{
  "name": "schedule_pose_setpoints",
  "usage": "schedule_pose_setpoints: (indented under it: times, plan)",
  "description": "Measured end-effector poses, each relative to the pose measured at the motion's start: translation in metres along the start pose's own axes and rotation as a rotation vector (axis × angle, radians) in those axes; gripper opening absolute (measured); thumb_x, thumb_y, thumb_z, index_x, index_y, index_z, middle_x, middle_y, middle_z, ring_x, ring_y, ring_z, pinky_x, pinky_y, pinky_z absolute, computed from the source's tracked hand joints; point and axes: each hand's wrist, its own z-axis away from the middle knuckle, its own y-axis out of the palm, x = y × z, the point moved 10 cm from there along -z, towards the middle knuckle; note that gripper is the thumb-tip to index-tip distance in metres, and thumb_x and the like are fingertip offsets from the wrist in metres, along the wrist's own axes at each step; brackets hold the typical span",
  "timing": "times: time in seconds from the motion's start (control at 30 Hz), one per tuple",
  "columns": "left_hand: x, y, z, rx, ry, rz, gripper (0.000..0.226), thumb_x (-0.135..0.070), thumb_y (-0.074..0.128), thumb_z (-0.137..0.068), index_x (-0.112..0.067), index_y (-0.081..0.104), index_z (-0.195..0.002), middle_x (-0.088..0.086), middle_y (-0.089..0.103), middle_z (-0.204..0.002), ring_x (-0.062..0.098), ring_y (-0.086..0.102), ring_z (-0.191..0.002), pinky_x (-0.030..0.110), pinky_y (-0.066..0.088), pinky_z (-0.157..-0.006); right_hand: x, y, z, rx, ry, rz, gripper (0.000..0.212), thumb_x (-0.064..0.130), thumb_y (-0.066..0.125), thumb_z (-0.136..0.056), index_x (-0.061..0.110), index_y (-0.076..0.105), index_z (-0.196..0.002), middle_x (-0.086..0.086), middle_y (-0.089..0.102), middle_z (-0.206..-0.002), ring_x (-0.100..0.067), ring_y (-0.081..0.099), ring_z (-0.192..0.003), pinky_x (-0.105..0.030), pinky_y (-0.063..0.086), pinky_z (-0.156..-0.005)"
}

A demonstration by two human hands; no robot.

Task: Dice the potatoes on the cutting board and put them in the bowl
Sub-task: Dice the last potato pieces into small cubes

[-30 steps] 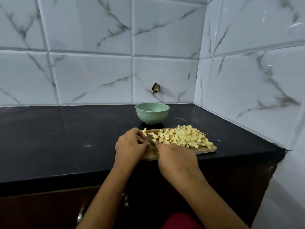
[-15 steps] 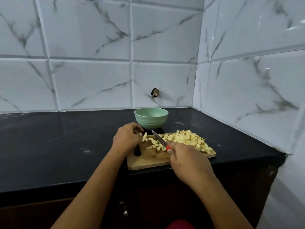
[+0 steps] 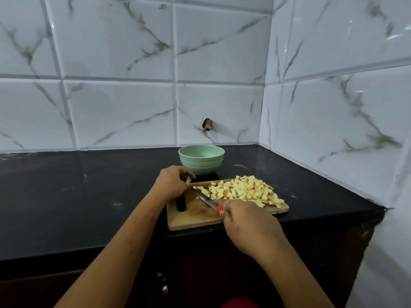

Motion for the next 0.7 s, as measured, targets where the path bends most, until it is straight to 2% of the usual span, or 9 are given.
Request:
schedule_pose_setpoints:
  times: [0.17,0.23,0.3,0.37,0.43,0.5,0.57,0.63,0.7]
  plan:
    - [-0.008,-0.007,0.021,0.02,0.038,0.105,0.039,0.003,0.055,-0.08,-0.034,0.067,-0.089,-0.009,0.061,-0.095,0.011,0.059,-0.095,0.019,0.052,-0.069,0.001,-0.005,-0.004,-0.063,-0.02,-0.052,0.036,0.031,0.032,-0.103,0.034,0.045,-0.137,0.006,0.063,-0.096,-0.009,0.053,-0.072,-0.024,0.037,-0.051]
    - [-0.013,-0.003,0.033,0.084,0.063,0.139,0.041,0.002,0.057,-0.081,-0.035,0.065,-0.097,-0.009,0.063,-0.095,0.009,0.061,-0.089,0.011,0.049,-0.056,0.0,-0.008,-0.004,-0.085,-0.021,-0.073,0.037,0.032,0.032,-0.103,0.034,0.045,-0.137,0.007,0.063,-0.095,-0.008,0.053,-0.069,-0.024,0.036,-0.05]
    - [-0.017,-0.001,0.043,0.11,0.084,0.158,0.043,-0.001,0.06,-0.083,-0.035,0.057,-0.108,-0.007,0.065,-0.096,0.007,0.062,-0.085,0.011,0.048,-0.051,-0.001,-0.01,-0.004,-0.099,-0.02,-0.048,0.037,0.032,0.031,-0.103,0.034,0.044,-0.138,0.006,0.063,-0.096,-0.009,0.056,-0.072,-0.025,0.039,-0.052]
    - [-0.02,-0.001,0.049,0.101,0.113,0.123,0.046,-0.006,0.065,-0.083,-0.033,0.047,-0.115,-0.008,0.069,-0.091,0.003,0.061,-0.084,0.01,0.046,-0.059,0.0,-0.012,-0.002,-0.116,-0.023,-0.035,0.037,0.032,0.03,-0.104,0.035,0.042,-0.139,0.007,0.061,-0.094,-0.009,0.055,-0.073,-0.024,0.038,-0.052]
    - [-0.022,0.001,0.054,0.082,0.136,0.083,0.046,-0.011,0.07,-0.081,-0.031,0.045,-0.114,-0.009,0.071,-0.084,0.0,0.061,-0.086,0.011,0.045,-0.073,0.004,-0.014,0.001,-0.136,-0.042,-0.04,0.039,0.033,0.03,-0.103,0.036,0.04,-0.141,0.009,0.058,-0.09,-0.007,0.052,-0.069,-0.022,0.036,-0.05]
    - [-0.021,0.0,0.057,0.034,0.145,0.049,0.042,-0.013,0.072,-0.08,-0.03,0.046,-0.109,-0.011,0.071,-0.08,0.003,0.061,-0.088,0.024,0.049,-0.085,0.007,-0.014,0.004,-0.14,-0.058,-0.038,0.038,0.033,0.031,-0.103,0.036,0.04,-0.14,0.008,0.061,-0.094,-0.007,0.053,-0.072,-0.023,0.04,-0.053]
    - [-0.018,-0.001,0.059,-0.014,0.144,0.018,0.039,-0.016,0.072,-0.079,-0.031,0.046,-0.104,-0.013,0.069,-0.081,0.008,0.06,-0.093,0.029,0.047,-0.088,0.01,-0.012,0.008,-0.131,-0.063,-0.017,0.038,0.032,0.031,-0.103,0.037,0.039,-0.141,0.007,0.063,-0.1,-0.009,0.057,-0.079,-0.026,0.047,-0.061]
    - [-0.015,-0.001,0.06,-0.043,0.142,0.002,0.038,-0.019,0.072,-0.079,-0.033,0.045,-0.103,-0.012,0.069,-0.084,0.013,0.057,-0.099,0.027,0.041,-0.087,0.011,-0.008,0.01,-0.115,-0.057,0.025,0.04,0.028,0.033,-0.103,0.037,0.036,-0.142,0.005,0.063,-0.104,-0.011,0.059,-0.084,-0.028,0.05,-0.066]
    - [-0.014,-0.001,0.061,-0.069,0.153,0.008,0.037,-0.02,0.072,-0.08,-0.032,0.044,-0.101,-0.012,0.069,-0.084,0.012,0.058,-0.097,0.025,0.039,-0.084,0.011,-0.003,0.009,-0.096,-0.042,0.082,0.046,0.024,0.038,-0.102,0.036,0.029,-0.146,0.004,0.062,-0.105,-0.013,0.058,-0.086,-0.029,0.047,-0.062]
